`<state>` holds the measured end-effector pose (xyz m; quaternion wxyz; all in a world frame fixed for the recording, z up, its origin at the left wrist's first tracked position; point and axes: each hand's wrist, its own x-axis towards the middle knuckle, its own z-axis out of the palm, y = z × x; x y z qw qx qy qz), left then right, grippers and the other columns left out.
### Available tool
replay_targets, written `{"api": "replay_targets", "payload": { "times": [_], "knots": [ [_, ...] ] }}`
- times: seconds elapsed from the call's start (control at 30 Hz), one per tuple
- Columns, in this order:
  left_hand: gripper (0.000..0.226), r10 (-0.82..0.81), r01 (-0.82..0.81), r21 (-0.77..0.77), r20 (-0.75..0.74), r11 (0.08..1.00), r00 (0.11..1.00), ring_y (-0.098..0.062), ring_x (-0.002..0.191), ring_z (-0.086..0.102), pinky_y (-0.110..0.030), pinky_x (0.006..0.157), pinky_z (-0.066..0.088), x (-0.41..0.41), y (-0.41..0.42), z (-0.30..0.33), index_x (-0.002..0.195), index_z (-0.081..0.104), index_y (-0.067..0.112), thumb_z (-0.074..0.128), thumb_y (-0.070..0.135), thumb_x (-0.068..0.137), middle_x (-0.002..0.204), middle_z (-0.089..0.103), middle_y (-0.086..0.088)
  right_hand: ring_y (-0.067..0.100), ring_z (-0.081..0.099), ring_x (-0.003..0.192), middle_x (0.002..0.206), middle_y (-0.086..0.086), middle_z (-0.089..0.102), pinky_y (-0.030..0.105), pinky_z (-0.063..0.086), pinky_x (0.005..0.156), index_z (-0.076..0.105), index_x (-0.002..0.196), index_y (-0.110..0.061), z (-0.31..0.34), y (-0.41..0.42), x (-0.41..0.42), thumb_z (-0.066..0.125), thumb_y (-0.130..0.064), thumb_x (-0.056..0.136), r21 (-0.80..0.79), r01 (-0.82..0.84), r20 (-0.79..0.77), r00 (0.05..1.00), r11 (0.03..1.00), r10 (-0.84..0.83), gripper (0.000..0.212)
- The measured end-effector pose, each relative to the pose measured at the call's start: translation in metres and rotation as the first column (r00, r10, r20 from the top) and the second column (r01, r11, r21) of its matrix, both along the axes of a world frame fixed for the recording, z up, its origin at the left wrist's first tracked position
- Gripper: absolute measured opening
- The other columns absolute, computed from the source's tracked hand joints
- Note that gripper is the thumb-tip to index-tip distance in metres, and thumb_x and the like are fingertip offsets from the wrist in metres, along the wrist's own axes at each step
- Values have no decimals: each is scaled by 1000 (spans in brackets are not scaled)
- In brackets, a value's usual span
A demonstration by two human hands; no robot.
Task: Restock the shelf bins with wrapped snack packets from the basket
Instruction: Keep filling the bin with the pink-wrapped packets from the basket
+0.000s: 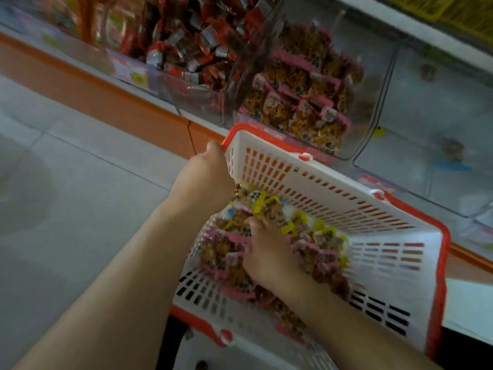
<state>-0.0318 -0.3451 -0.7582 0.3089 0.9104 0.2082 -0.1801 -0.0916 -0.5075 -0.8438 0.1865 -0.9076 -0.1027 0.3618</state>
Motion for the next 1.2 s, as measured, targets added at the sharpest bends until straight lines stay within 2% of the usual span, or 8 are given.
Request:
{"api": "replay_targets", "payload": {
  "times": [0.23,0.43,0.57,0.7,0.8,0.87,0.97,1.2],
  "knots": [
    [44,6,-6,-8,-14,1000,1000,-22,79,63,-38,64,58,0,0,0,129,43,16,56,-3,91,94,62,-4,31,8,161,176,-1,7,50,8,133,0,169,-37,-69,19,-1,65,-40,90,-141,-19,0,1000,990,19,102],
    [37,15,-17,-36,-58,999,998,-21,73,59,-33,52,44,4,3,6,126,42,13,53,0,93,90,60,-7,22,55,131,134,-4,68,33,37,113,60,146,-26,-62,23,4,57,-18,94,-35,-30,239,970,999,38,53],
    [40,77,-82,-63,-80,995,994,-23,85,63,-36,61,55,7,6,9,125,48,15,56,5,87,103,62,-6,3,65,102,116,-15,74,23,49,90,72,129,-31,-20,6,15,58,-18,107,203,160,59,983,966,-176,29],
    [32,141,-146,-9,332,989,933,-21,101,58,-26,72,48,5,2,21,119,62,21,56,12,89,112,60,0,-12,60,109,120,-34,60,8,43,97,61,140,-39,38,-23,23,66,-38,105,255,302,1,950,919,-313,36],
    [11,219,-158,-199,345,967,913,-6,72,64,-20,50,47,2,-15,37,96,67,28,56,26,95,88,69,10,4,73,105,111,-21,75,42,60,100,66,118,-44,78,-39,30,68,-35,103,402,392,7,903,828,-430,18],
    [22,185,-115,-323,195,939,963,-11,59,70,-28,49,59,0,-27,40,87,70,29,58,46,95,77,75,5,6,76,91,101,-17,77,39,63,86,67,115,-41,98,-50,33,68,-27,103,503,401,48,871,766,-488,18],
    [33,116,-117,-637,-44,762,992,-19,68,77,-41,65,66,1,-46,41,94,76,29,68,61,91,82,78,1,-3,63,114,122,-20,68,12,49,90,64,131,-32,117,-68,39,74,-15,98,457,193,359,853,868,-378,39],
    [38,254,-27,-785,168,619,952,-19,83,76,-40,76,63,13,-60,30,119,73,34,77,8,92,87,75,2,5,35,155,160,-22,42,32,38,122,53,151,-27,127,-92,63,71,3,91,589,-15,327,919,808,-221,70]
  ]
}}
